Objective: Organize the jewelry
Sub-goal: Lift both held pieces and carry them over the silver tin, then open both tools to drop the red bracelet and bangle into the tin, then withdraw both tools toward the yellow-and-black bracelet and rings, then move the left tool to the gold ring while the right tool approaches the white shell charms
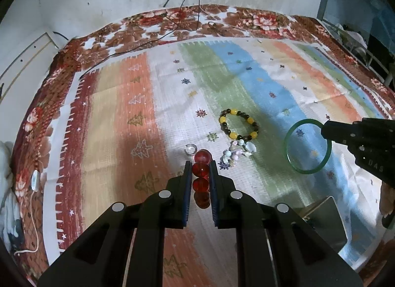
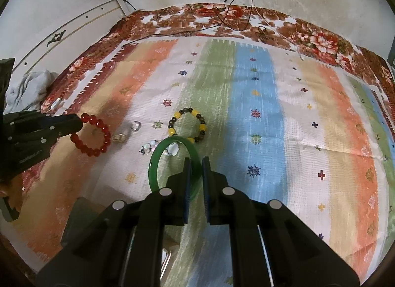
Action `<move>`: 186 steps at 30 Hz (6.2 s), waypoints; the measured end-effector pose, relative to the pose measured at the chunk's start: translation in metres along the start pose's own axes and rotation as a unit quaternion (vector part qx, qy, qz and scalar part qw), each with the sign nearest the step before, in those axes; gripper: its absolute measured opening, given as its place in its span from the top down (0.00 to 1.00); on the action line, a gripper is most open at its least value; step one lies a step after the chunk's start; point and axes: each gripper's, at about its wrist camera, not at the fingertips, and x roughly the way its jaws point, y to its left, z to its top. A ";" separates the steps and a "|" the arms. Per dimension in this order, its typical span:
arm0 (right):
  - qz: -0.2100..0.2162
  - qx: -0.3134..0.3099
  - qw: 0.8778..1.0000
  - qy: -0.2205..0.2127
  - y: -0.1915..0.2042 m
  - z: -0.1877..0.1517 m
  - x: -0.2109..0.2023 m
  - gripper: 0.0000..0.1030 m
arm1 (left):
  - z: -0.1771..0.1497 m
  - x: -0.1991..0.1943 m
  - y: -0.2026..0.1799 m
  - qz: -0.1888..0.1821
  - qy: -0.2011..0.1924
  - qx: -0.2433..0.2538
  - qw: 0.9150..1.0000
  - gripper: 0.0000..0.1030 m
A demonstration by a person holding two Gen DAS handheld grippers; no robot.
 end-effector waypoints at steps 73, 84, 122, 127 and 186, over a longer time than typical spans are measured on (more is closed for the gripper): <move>0.037 0.021 0.999 -0.001 0.022 -0.063 -0.052 0.48 | -0.054 -0.057 -0.010 -0.024 -0.023 -0.043 0.999 0.47; 0.036 0.019 0.999 0.008 0.018 -0.050 -0.033 0.43 | -0.039 -0.028 0.013 0.000 0.005 -0.057 0.998 0.46; 0.061 0.048 0.993 0.089 -0.007 0.001 0.073 0.37 | -0.010 0.066 0.040 -0.032 0.111 -0.078 0.990 0.42; 0.065 0.051 0.992 0.097 -0.006 0.005 0.086 0.37 | -0.009 0.080 0.042 -0.029 0.123 -0.073 0.989 0.42; 0.077 0.033 0.981 0.176 0.003 0.032 0.159 0.81 | 0.001 0.137 0.027 0.002 0.150 0.006 0.989 0.87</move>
